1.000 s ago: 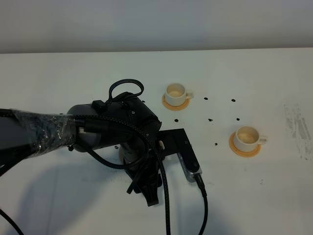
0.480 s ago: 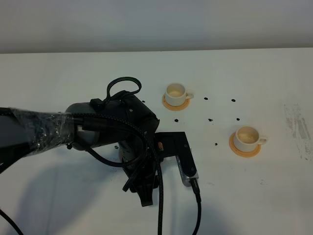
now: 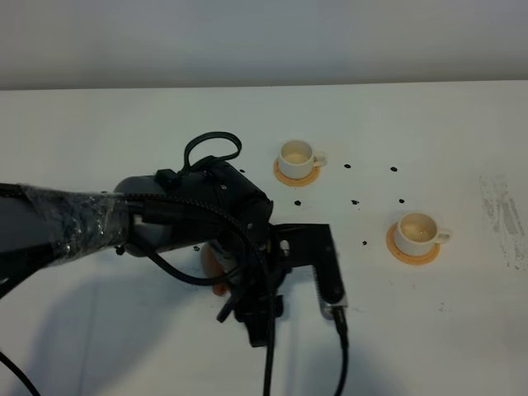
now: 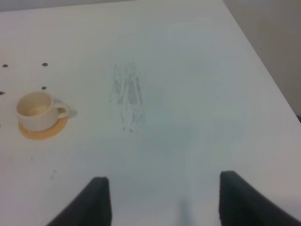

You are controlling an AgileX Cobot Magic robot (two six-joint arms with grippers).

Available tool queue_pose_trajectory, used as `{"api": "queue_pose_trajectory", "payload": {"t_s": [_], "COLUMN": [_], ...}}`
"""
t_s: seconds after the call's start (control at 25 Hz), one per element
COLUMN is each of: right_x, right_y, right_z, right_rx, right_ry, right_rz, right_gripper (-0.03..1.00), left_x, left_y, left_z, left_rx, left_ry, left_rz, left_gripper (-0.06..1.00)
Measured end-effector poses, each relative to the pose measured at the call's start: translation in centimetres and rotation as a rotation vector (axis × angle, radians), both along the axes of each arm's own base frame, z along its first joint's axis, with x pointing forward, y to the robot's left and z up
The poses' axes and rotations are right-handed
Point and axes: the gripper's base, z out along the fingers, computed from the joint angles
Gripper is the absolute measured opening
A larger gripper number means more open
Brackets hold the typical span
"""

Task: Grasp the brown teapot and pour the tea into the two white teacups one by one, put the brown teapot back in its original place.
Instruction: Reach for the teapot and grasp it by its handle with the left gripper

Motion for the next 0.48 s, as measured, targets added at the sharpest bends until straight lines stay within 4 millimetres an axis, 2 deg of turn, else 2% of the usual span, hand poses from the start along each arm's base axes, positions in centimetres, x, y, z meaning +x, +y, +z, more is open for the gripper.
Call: {"api": "queue_pose_trajectory", "payload": {"t_s": [0.12,0.28,0.4,0.48], "right_x": [0.0,0.0,0.0,0.0], "right_y": [0.0,0.0,0.0,0.0], "right_z": [0.0,0.0,0.0,0.0], "right_rx": [0.0,0.0,0.0,0.0], "right_ry": [0.0,0.0,0.0,0.0], "right_rz": [0.0,0.0,0.0,0.0], "right_gripper": [0.5,0.5,0.5,0.5], "left_x": [-0.8,-1.6,-1.5,-1.1], "left_y": [-0.8,-0.9,0.0,0.7], "left_z": [0.5,4.0,6.4,7.2], "left_rx": [-0.048,-0.165,-0.241,-0.283], "left_ry": [0.027,0.034,0.056,0.094], "left_rz": [0.018,0.094,0.225,0.358], "left_gripper": [0.53,0.53,0.53,0.53]}}
